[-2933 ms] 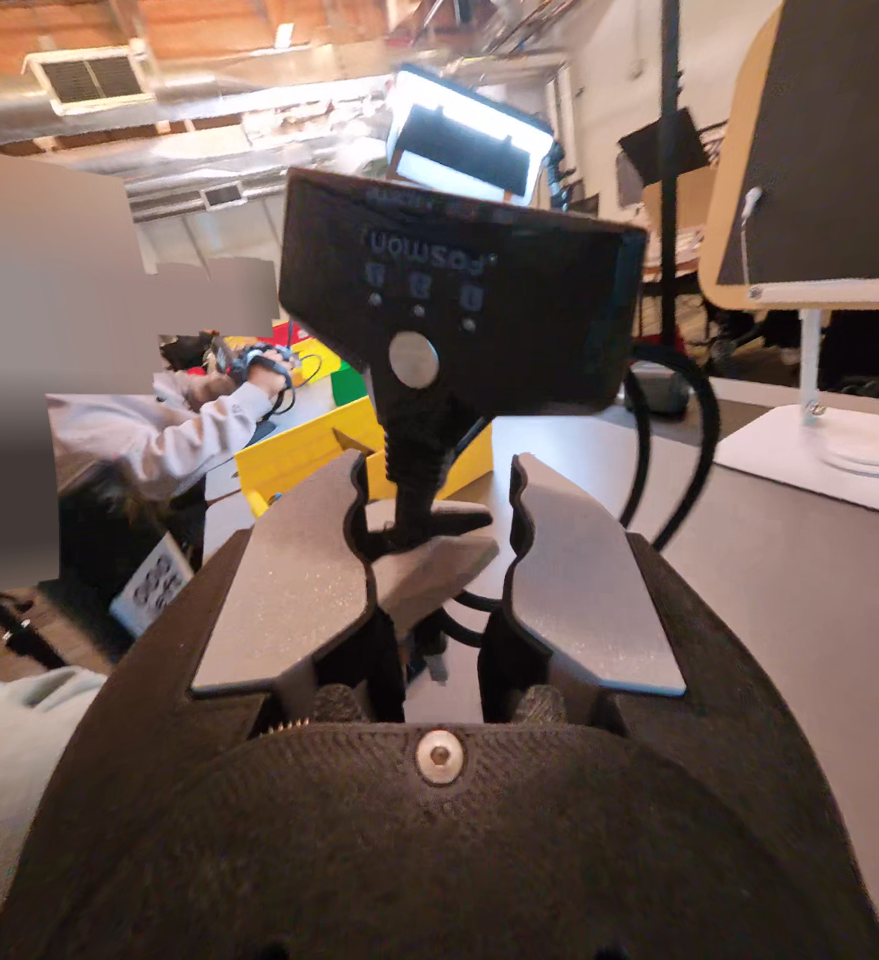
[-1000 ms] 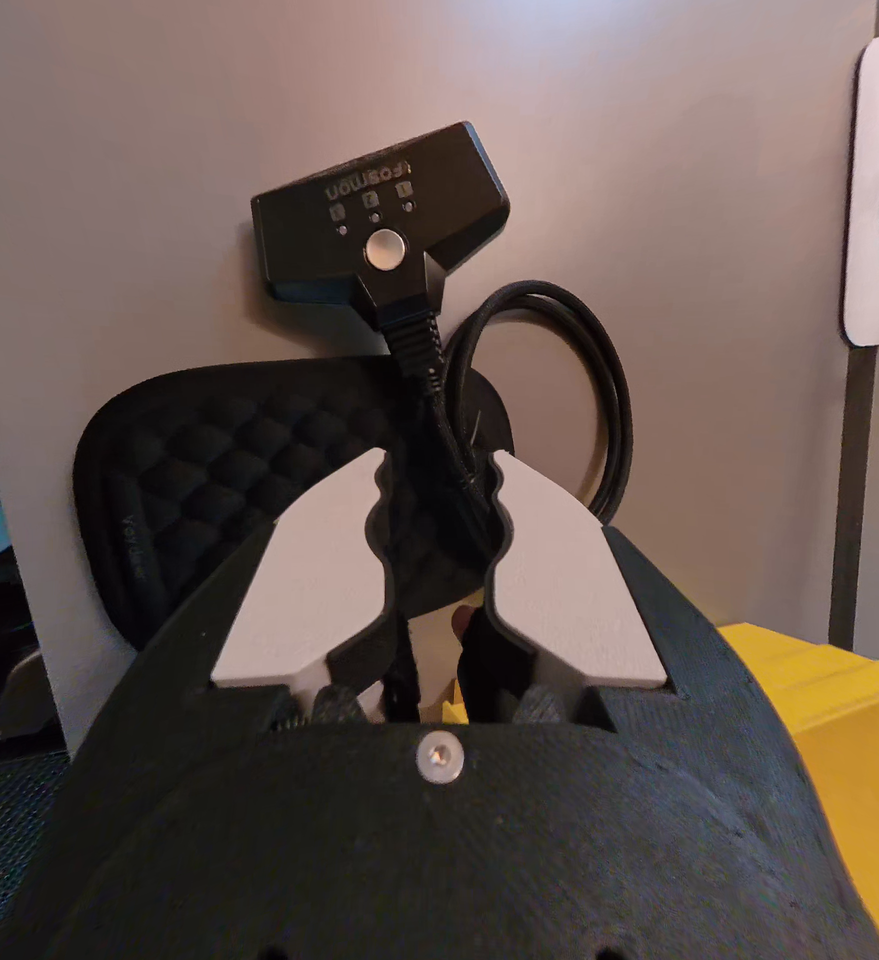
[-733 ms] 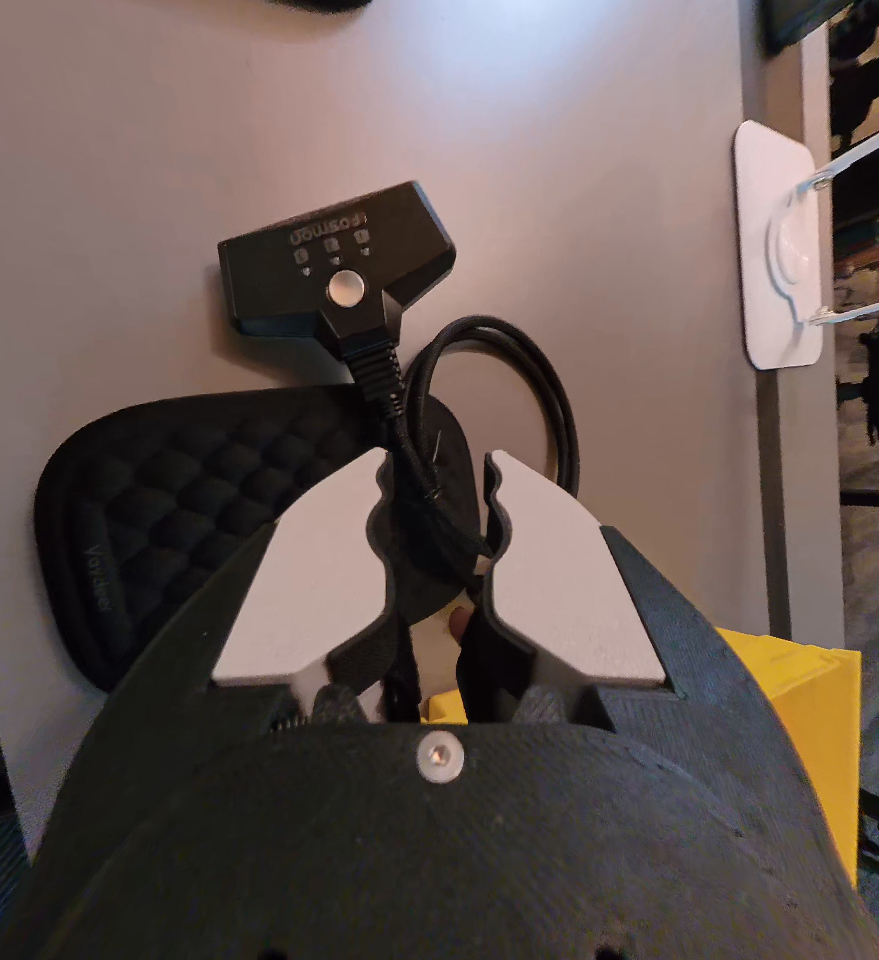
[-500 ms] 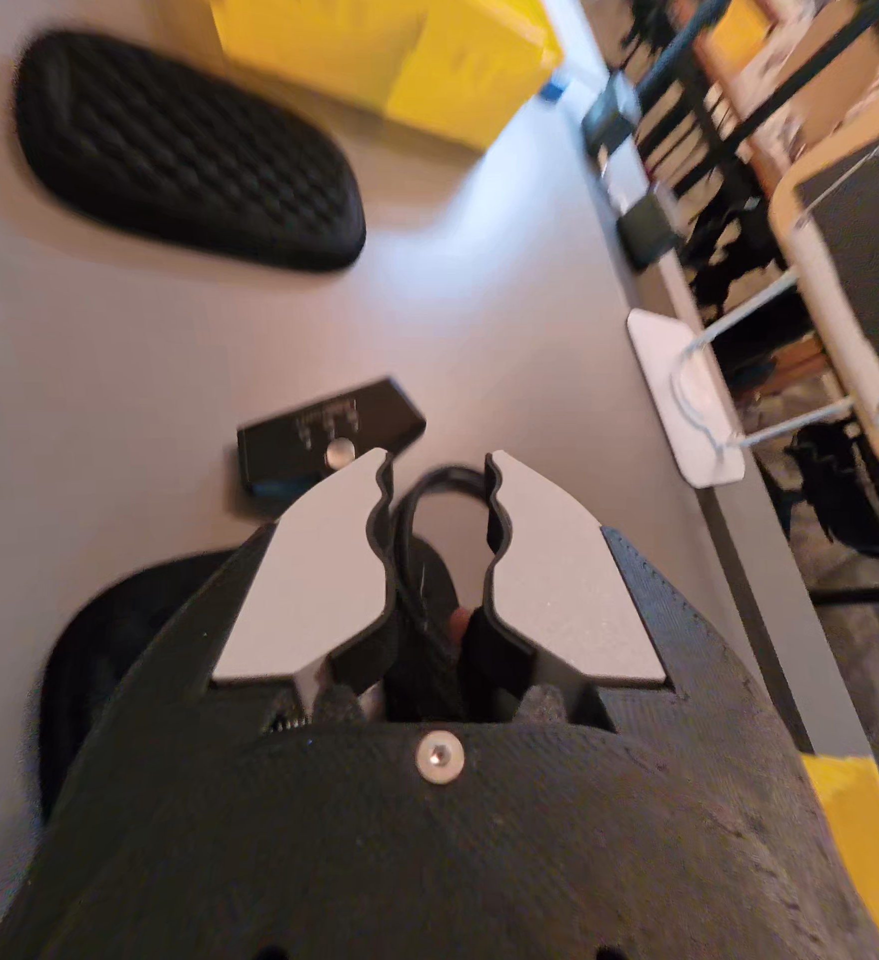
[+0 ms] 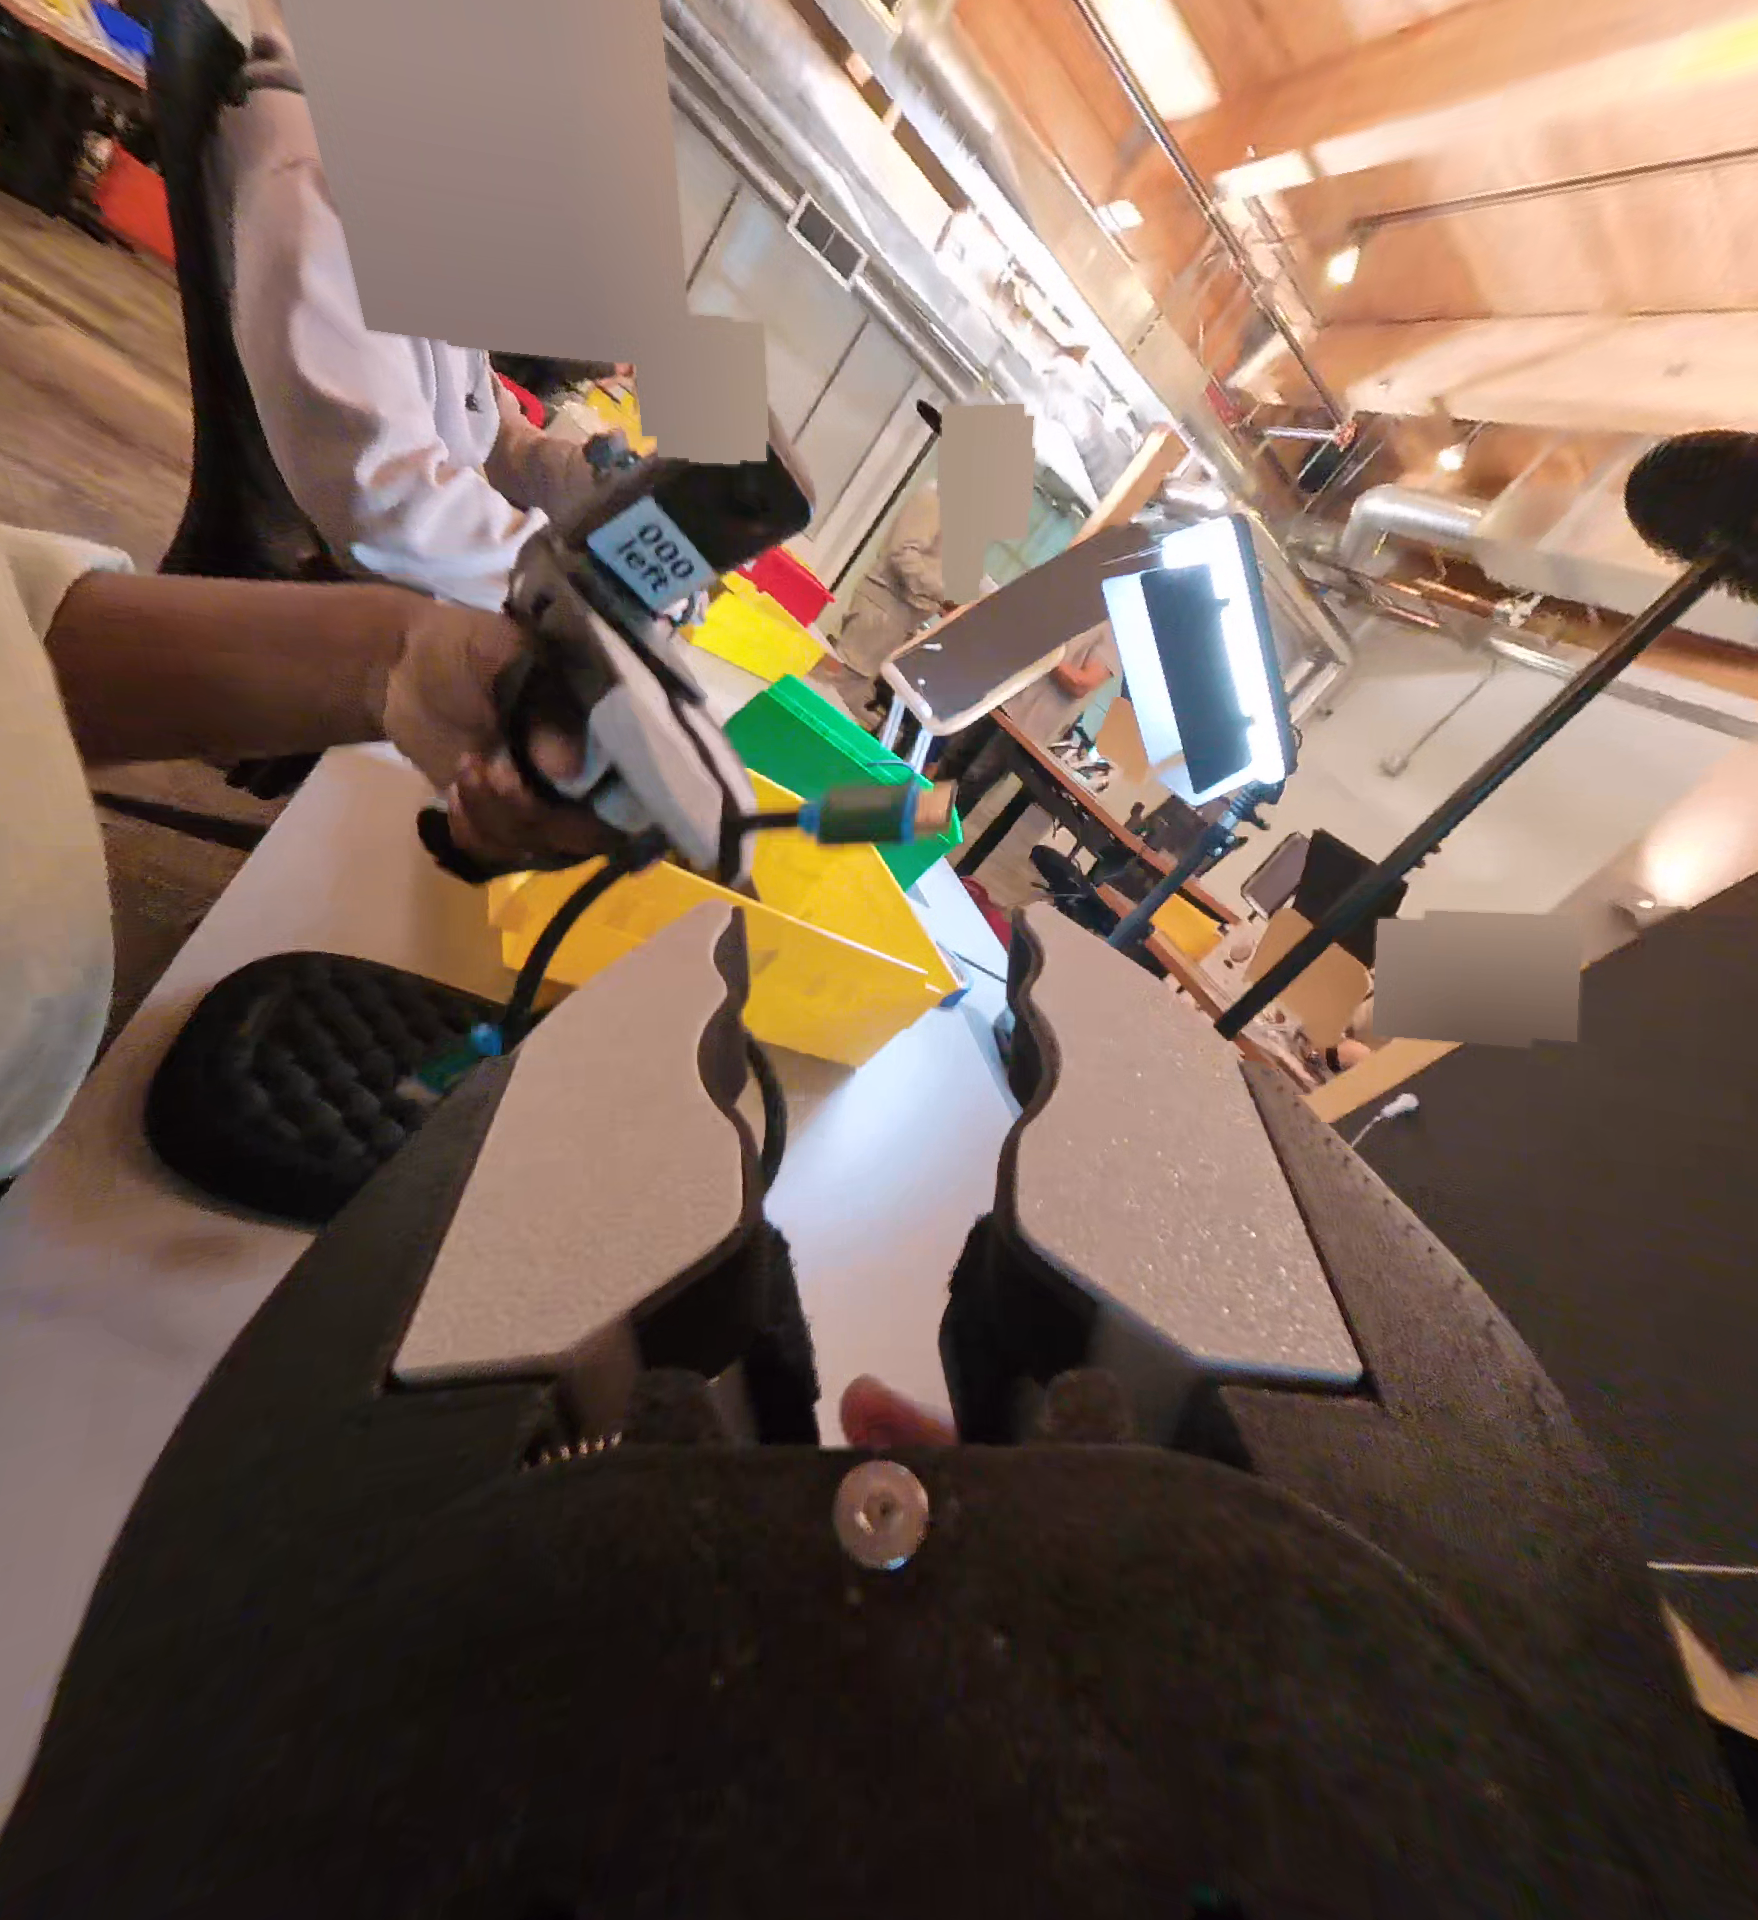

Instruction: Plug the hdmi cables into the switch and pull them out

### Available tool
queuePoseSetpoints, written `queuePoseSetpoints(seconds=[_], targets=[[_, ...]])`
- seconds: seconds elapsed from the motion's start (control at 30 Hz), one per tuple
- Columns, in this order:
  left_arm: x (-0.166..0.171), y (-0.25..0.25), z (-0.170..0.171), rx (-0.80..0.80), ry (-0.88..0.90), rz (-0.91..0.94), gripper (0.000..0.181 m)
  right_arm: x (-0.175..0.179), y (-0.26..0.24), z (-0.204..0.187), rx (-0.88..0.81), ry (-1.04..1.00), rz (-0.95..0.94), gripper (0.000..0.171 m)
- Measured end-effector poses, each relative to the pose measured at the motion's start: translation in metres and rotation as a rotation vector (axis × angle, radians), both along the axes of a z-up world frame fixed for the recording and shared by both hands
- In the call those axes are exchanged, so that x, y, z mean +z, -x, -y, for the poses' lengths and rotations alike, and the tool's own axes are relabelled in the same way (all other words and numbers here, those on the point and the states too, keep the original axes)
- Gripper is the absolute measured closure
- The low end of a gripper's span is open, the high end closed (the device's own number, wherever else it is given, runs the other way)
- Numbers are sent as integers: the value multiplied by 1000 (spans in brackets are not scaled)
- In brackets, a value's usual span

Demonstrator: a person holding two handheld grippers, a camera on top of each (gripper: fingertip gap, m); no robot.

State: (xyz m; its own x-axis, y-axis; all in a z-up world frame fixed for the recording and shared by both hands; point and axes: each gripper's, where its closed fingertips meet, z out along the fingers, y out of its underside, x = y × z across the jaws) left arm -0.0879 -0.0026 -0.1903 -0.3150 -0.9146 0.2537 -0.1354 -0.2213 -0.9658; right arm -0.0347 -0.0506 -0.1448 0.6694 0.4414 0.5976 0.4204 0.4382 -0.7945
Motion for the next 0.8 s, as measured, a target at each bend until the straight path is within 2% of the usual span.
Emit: queuePoseSetpoints(seconds=[0.03,0.13,0.2,0.3,0.37,0.5,0.63,0.73,0.77,0.8], targets=[[-6,-5,0,29,-59,-15,175,4,0,-3,9,17,-35,124],[-19,-17,-4,153,-357,-35,175,8,-2,-10,95,129,-204,125],[-26,-21,-11,237,-603,-61,175,-2,-2,-11,144,207,-215,124],[-39,-24,-22,318,-1008,-120,174,-25,-5,-13,87,235,-42,123],[-49,-28,-24,322,-1177,-154,174,-41,-6,-13,51,254,99,123],[-60,-35,-15,255,-1258,-143,174,-76,-14,-14,22,289,319,126],[-65,-41,-7,206,-1280,-125,175,-97,-18,-18,-5,283,428,133],[-65,-48,0,185,-1263,-101,174,-101,-13,-18,-1,238,475,151],[-65,-50,1,185,-1251,-93,174,-100,-11,-16,9,225,471,170],[-65,-51,1,189,-1248,-87,175,-97,-9,-15,16,217,449,171]])
